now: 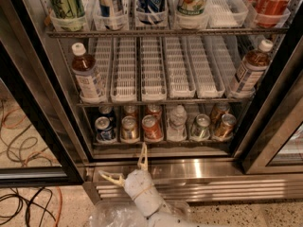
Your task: Pick orange can from bottom shelf of fridge
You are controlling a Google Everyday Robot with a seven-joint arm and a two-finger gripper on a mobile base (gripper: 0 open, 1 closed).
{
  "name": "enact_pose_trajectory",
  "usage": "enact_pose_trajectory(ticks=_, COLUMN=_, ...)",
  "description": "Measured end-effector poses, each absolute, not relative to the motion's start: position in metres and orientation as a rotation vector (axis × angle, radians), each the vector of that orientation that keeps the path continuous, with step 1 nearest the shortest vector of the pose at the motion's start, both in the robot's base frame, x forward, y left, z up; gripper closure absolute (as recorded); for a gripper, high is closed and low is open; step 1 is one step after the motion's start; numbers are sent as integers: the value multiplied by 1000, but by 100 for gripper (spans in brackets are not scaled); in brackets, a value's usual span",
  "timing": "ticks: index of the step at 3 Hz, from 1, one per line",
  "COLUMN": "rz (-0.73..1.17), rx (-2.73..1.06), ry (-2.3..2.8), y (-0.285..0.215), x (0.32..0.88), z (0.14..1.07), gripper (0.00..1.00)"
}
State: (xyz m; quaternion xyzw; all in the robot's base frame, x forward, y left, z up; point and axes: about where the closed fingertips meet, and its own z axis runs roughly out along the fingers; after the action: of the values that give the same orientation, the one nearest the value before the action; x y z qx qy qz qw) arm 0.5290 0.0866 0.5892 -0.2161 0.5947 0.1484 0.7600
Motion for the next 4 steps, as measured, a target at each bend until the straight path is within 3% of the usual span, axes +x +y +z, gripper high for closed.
enact_pose_trajectory(ticks=2, rz=244, rx=-481, ry=1281, y=81, x=554, z=599, gripper=0)
enact_pose_trajectory(ticks=3, rz=244, rx=-481, ry=1281, y=81, x=554, z=599, gripper=6)
enact_pose_trajectory(ticks=4, rz=244, rx=-481, ry=1281, y=81, x=554, z=599, gripper=38)
